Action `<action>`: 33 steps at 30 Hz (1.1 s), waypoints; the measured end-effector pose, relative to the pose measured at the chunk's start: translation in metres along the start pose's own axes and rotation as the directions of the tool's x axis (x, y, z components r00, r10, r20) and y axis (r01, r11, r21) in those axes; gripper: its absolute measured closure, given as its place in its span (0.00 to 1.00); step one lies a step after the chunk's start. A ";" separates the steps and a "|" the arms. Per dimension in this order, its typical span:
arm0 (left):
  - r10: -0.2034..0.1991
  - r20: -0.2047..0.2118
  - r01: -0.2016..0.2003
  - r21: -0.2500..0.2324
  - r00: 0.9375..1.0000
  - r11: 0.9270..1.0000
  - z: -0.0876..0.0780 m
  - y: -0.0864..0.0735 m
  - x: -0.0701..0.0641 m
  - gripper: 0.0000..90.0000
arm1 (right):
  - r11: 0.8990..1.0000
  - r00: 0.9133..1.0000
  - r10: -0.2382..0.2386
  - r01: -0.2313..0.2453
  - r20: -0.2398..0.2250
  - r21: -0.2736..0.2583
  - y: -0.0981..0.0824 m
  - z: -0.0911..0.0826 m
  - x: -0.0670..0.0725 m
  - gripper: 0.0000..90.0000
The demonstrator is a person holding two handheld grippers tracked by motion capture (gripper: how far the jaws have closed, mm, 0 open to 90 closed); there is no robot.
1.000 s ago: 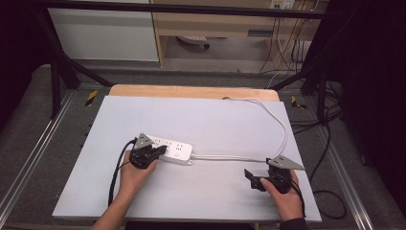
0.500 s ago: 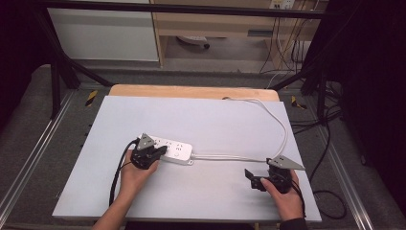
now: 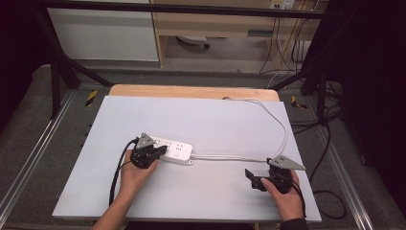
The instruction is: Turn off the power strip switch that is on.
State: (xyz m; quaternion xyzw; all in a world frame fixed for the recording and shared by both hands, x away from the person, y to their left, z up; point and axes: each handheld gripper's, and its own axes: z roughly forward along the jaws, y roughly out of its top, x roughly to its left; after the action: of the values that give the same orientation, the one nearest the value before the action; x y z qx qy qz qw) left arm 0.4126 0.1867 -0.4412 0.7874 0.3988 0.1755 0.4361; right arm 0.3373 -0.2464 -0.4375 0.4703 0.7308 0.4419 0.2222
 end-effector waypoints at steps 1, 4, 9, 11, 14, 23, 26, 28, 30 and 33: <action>0.000 -0.001 0.000 0.000 1.000 1.000 0.000 0.000 0.000 1.00 | 1.000 1.000 -0.003 0.003 0.000 -0.001 0.000 0.000 0.000 0.03; 0.004 -0.004 -0.004 0.003 1.000 1.000 0.000 0.001 -0.001 1.00 | 1.000 1.000 -0.003 0.003 -0.001 0.002 0.000 0.001 0.000 0.03; 0.012 -0.012 -0.012 0.001 1.000 1.000 0.000 0.000 -0.002 1.00 | 1.000 1.000 -0.005 0.005 0.001 0.003 0.000 0.001 0.000 0.03; 0.007 -0.010 -0.007 0.000 1.000 1.000 0.000 0.001 -0.001 1.00 | 1.000 1.000 -0.003 0.003 -0.001 0.005 0.000 0.001 0.000 0.03; 0.003 -0.008 -0.003 -0.004 1.000 1.000 0.000 0.000 -0.001 1.00 | 1.000 1.000 -0.002 0.002 0.000 0.005 0.000 0.001 0.000 0.03; 0.024 -0.027 -0.025 -0.023 0.999 0.999 0.002 -0.002 -0.004 1.00 | 1.000 1.000 0.002 -0.002 0.002 0.008 -0.001 0.001 0.000 0.03; 0.022 -0.032 -0.022 -0.024 0.999 0.999 0.002 -0.002 -0.005 1.00 | 1.000 1.000 0.006 -0.006 0.003 0.008 -0.002 0.001 0.000 0.03; 0.015 -0.025 -0.016 -0.022 1.000 1.000 0.002 -0.002 -0.003 1.00 | 1.000 1.000 0.005 -0.005 0.006 0.010 -0.002 0.001 -0.001 0.03; 0.013 -0.021 -0.013 -0.021 1.000 1.000 0.001 -0.002 -0.004 1.00 | 1.000 1.000 -0.001 0.001 0.006 0.010 -0.002 0.001 0.000 0.03; 0.007 0.002 -0.007 -0.038 1.000 0.999 -0.002 -0.002 -0.004 1.00 | 1.000 1.000 -0.003 0.003 0.006 0.011 -0.002 0.001 0.000 0.03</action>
State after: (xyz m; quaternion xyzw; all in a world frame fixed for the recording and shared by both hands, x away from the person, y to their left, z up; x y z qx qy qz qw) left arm 0.4081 0.1853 -0.4414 0.7805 0.3920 0.1837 0.4510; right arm 0.3371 -0.2462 -0.4394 0.4718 0.7333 0.4361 0.2224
